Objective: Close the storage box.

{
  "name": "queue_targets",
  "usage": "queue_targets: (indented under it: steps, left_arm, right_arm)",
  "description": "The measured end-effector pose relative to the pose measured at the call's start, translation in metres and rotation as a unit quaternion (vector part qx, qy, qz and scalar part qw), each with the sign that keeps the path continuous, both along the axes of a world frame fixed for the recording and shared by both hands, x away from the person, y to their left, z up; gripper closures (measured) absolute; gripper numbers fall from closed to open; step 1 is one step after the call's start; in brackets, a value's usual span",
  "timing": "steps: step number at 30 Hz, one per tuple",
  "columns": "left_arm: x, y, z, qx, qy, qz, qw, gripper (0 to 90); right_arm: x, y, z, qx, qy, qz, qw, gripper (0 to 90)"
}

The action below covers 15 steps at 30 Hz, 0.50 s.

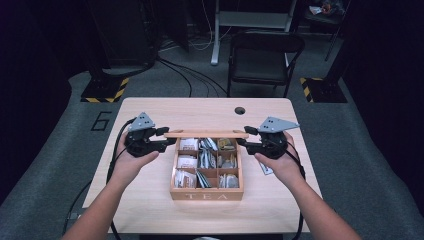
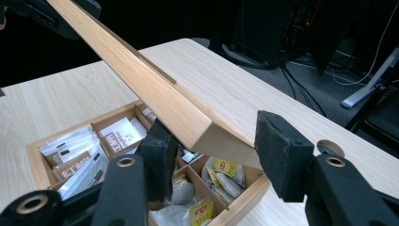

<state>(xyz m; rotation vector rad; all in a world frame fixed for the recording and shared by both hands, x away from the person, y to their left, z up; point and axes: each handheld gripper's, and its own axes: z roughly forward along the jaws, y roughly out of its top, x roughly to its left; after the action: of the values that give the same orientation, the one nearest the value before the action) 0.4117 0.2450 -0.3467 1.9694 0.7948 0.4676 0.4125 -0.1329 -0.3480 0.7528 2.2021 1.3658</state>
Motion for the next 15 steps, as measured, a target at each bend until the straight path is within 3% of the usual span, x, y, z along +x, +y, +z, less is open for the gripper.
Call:
queue_targets:
  steps: [15]
  left_arm:
    - [-0.014,0.001,-0.017,-0.001,0.007,-0.005,1.0,48.6]
  right_arm:
    - [-0.016,-0.001,-0.013,-0.007,-0.007,0.005,0.9999,47.4]
